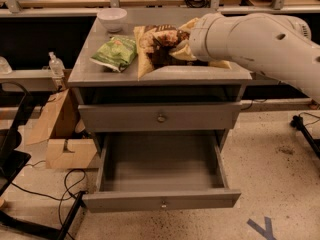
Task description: Pick brown chip bag from middle drawer and place on counter
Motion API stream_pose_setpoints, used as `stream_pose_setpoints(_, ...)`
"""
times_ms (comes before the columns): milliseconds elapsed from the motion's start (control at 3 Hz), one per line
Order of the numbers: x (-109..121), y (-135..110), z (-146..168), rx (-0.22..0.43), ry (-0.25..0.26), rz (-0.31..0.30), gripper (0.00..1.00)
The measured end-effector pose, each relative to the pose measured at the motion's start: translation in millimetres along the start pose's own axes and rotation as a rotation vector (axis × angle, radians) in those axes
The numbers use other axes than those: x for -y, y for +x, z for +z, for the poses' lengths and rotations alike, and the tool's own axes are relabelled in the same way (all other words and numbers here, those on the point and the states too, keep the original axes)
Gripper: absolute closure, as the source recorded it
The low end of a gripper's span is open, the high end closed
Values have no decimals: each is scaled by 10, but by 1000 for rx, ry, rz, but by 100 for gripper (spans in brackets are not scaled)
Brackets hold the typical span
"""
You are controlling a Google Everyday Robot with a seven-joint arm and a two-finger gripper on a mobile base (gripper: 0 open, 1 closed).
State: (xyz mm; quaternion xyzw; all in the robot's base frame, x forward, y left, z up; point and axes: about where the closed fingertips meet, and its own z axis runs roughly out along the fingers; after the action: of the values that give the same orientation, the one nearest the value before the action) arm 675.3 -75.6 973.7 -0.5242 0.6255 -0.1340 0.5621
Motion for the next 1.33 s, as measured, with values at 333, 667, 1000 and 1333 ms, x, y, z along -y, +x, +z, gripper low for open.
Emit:
stream_pose_setpoints(333,48,46,22,-10,13,-3,100)
stream_pose_setpoints(667,273,229,291,-29,29,-55,100)
stream_pose_setpoints(1000,645,442,701,-34,62,-69,100)
stream_pose_setpoints(1333,942,414,730,-16,112,-55,82)
